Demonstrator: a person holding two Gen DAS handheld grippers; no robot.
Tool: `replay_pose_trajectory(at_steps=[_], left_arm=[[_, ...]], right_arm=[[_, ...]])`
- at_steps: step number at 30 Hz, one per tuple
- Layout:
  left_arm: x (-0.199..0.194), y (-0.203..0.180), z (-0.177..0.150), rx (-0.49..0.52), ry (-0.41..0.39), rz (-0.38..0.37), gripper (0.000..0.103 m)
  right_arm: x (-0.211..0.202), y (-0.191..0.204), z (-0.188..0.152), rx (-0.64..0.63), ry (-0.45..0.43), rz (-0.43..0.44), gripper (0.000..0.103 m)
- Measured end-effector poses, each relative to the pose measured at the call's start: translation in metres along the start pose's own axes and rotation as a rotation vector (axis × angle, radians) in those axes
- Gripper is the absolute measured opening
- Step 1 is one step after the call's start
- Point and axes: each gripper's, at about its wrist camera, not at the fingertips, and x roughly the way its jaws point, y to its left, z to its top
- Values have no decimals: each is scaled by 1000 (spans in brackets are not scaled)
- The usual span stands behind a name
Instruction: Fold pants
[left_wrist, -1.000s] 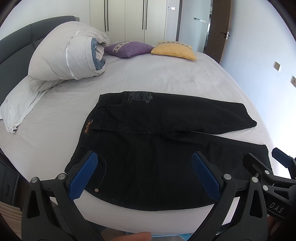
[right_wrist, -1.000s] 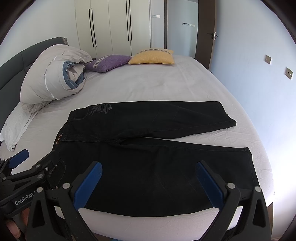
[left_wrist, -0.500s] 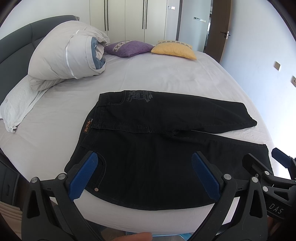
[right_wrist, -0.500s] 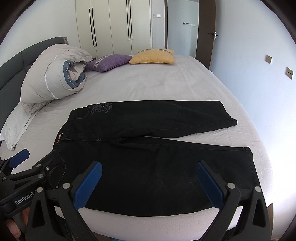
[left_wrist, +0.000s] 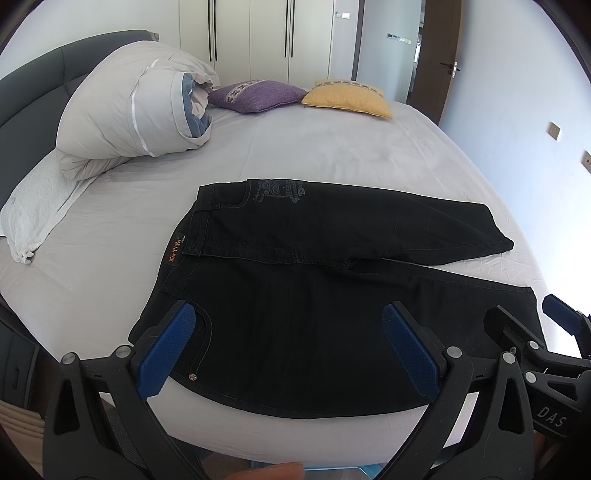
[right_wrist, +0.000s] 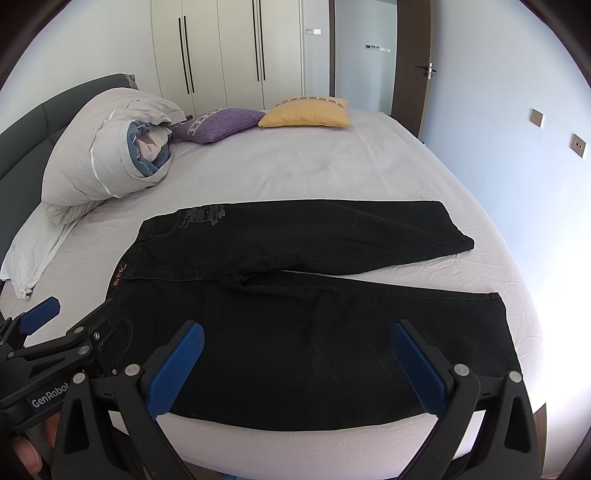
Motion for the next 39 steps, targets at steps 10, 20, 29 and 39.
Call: replay_pose_trajectory(at_steps=[10, 20, 29, 39], left_arm=[[1, 1, -2, 1, 1, 1, 103], [3, 1, -3, 0, 3, -2, 103], [18, 1, -5, 9, 12, -5, 103], [86, 31, 47, 117, -4, -102, 103]], right_arm=[[0, 0, 0, 0, 0, 1, 103], [-2, 8, -3, -5, -1, 7, 103], [11, 5, 2, -20, 16, 28, 103], [62, -10, 58, -196, 40, 294, 103]])
